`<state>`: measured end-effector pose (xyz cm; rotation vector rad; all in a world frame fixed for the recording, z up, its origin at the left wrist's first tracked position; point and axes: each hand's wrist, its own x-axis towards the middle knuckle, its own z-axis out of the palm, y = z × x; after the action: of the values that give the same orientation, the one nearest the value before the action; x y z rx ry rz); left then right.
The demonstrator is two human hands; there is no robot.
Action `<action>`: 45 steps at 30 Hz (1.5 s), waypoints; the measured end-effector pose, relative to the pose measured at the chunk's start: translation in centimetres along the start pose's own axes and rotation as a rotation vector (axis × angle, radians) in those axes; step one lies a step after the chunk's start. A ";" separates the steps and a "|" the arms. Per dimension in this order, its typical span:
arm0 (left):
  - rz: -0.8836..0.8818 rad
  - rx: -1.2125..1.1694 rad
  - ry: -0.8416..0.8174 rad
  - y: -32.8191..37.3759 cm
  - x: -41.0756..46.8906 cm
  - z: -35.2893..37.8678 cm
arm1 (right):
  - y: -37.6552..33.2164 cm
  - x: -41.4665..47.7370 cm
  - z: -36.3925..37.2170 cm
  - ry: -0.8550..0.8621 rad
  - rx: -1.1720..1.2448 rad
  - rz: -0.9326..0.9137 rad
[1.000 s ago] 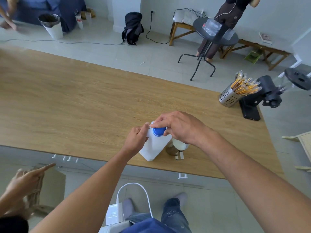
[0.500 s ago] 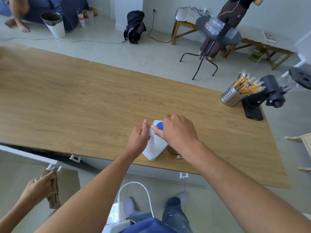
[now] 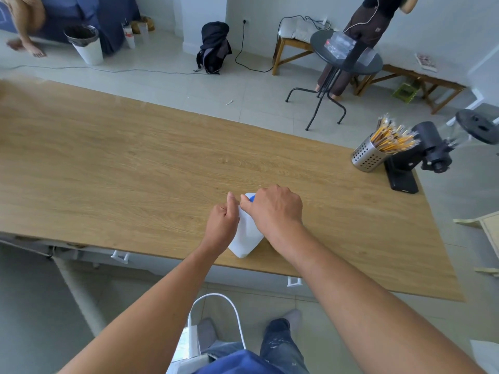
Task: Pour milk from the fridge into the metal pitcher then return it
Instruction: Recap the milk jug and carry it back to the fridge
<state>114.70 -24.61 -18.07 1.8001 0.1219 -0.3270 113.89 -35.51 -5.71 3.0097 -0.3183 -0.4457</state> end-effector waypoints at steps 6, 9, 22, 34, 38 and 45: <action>0.007 -0.002 -0.027 0.2 -0.5 -0.2 | 4.3 -1.3 2.3 0.005 0.368 -0.007; 0.019 -0.001 -0.045 0.3 -0.4 -0.2 | 5.7 -2.0 4.3 0.073 0.671 -0.030; 0.067 -0.026 -0.056 0.1 -0.5 0.0 | 5.0 -2.7 10.9 -0.017 1.136 -0.063; 0.049 -0.037 -0.112 0.0 -1.4 -0.2 | 5.0 -2.9 12.9 -0.044 1.311 -0.021; 0.032 -0.032 -0.106 -0.2 -2.1 0.1 | 5.3 -3.8 13.1 -0.051 1.322 -0.005; -0.028 -0.034 -0.120 -0.2 -4.7 1.6 | 6.8 -6.9 13.9 -0.042 1.349 0.015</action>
<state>109.92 -25.71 -17.26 1.7416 0.0683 -0.4496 102.00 -41.30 -16.26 4.2616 -0.9708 -0.3640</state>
